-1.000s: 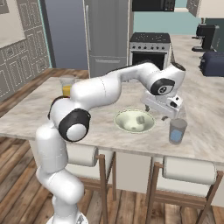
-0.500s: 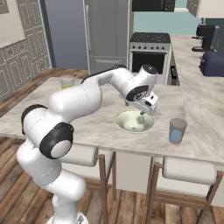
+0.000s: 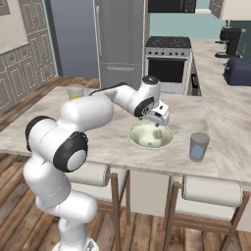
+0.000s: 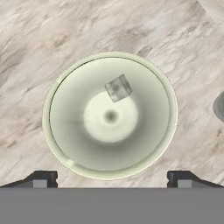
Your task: There are two ice cubes in the ice bowl. Place both ice cubes in the glass cup.
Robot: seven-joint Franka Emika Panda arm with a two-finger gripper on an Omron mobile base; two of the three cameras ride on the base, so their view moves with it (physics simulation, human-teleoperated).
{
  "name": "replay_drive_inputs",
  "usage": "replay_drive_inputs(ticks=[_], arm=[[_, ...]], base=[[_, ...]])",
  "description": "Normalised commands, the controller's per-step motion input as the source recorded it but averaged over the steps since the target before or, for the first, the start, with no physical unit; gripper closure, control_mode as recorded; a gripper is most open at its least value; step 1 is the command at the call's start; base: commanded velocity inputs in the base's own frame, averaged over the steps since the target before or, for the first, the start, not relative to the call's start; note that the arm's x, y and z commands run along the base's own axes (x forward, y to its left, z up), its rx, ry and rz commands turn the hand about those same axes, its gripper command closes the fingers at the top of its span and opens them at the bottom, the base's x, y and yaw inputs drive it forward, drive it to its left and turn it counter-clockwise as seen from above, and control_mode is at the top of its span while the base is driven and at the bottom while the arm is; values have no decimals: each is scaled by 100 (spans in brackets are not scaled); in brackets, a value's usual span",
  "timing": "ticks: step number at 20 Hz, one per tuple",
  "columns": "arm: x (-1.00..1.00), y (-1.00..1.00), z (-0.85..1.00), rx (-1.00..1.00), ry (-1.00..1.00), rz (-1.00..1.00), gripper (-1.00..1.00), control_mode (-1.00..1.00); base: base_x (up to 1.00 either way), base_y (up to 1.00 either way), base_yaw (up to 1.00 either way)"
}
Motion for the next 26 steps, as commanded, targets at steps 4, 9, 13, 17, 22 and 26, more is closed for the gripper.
replay_drive_inputs(ticks=[4,9,13,17,22,26], arm=[[31,0,-43,-15,0,0,-100,-100],[29,0,-51,-5,0,0,-100,-100],[31,0,-40,0,0,0,-100,-100],[31,-3,-19,0,0,0,-100,-100],[29,-8,-19,-3,0,0,-100,-100],[26,-14,-22,-5,0,0,-100,-100]], base=[[0,0,0],[0,0,0],[0,0,0],[0,0,0],[0,0,0],[0,0,0]])
